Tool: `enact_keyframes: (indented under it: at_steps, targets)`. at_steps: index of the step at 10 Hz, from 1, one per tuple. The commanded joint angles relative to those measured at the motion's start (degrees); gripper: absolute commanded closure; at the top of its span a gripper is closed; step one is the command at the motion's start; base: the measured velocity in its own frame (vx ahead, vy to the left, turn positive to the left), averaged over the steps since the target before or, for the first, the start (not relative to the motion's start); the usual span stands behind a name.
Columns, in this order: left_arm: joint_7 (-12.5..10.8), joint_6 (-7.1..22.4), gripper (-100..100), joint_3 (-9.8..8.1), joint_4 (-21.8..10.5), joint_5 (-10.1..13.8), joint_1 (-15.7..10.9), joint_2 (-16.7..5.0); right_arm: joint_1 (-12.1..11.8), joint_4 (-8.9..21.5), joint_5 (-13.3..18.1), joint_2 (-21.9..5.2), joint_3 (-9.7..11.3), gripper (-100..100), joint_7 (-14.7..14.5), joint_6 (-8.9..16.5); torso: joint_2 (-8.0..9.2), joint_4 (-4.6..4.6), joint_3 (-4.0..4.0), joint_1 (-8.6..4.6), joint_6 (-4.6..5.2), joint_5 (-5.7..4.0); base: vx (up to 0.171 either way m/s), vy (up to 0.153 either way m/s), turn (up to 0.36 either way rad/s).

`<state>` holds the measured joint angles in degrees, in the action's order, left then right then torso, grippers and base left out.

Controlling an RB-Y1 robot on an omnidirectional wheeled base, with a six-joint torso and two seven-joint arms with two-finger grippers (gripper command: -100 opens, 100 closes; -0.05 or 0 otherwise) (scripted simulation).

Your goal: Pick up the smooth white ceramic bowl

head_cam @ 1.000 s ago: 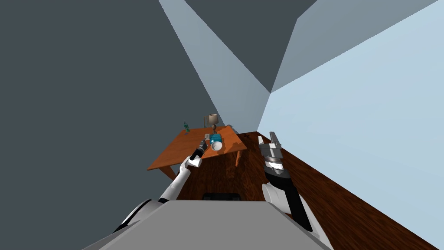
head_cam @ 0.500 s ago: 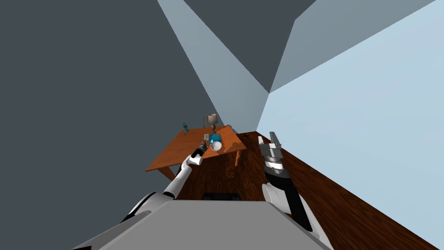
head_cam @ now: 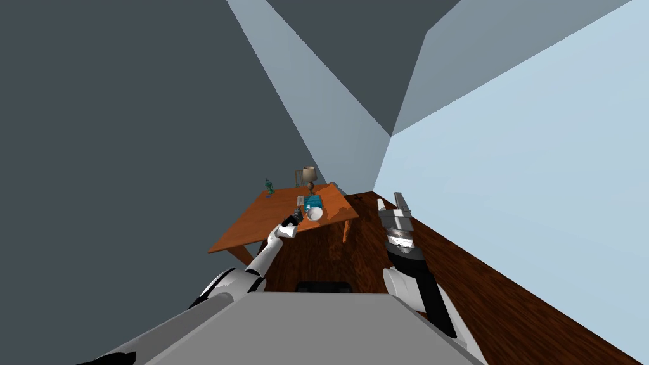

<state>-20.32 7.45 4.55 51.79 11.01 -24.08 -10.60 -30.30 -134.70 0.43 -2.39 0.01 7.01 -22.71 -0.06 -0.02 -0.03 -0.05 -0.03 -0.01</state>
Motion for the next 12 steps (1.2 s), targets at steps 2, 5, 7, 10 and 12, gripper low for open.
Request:
enact_keyframes:
  at_steps: [2, 5, 7, 10, 12]
  targets:
    - [-0.34, 2.97, -100, -0.82, -2.81, 0.76, -1.35, 0.45, 0.00, 0.00, 0.00, 0.00, 0.00, 0, 0.00, 0.00, 0.00, 0.00, 0.00, -0.02, 0.01, 0.00, 0.015, -0.012, -0.031]
    - [-1.04, 6.57, -100, -1.86, -7.87, 2.52, -4.75, 1.26, 0.00, 0.00, 0.00, 0.00, 0.00, 0, 0.00, 0.00, -0.01, 0.00, -0.01, -0.01, -0.01, 0.00, 0.020, -0.012, -0.035]
    - [-1.36, 8.22, -100, -2.38, -10.71, 3.36, -6.31, 1.82, 0.00, 0.00, 0.00, 0.00, 0.00, 0, 0.00, 0.00, -0.02, 0.00, -0.01, -0.01, -0.01, 0.00, 0.025, -0.008, -0.032]
    - [-1.66, 9.77, -100, -2.89, -13.91, 4.15, -7.75, 2.49, 0.00, 0.00, 0.00, 0.00, 0.00, 0, 0.00, 0.00, -0.05, -0.01, -0.03, -0.01, 0.00, 0.00, 0.028, -0.007, -0.021]
    - [-2.19, 12.48, -100, -3.88, -18.33, 5.58, -10.26, 4.12, 0.00, 0.00, 0.00, 0.00, 0.00, 0, 0.00, 0.00, -0.08, -0.02, -0.04, 0.02, 0.00, 0.00, 0.055, -0.002, -0.043]
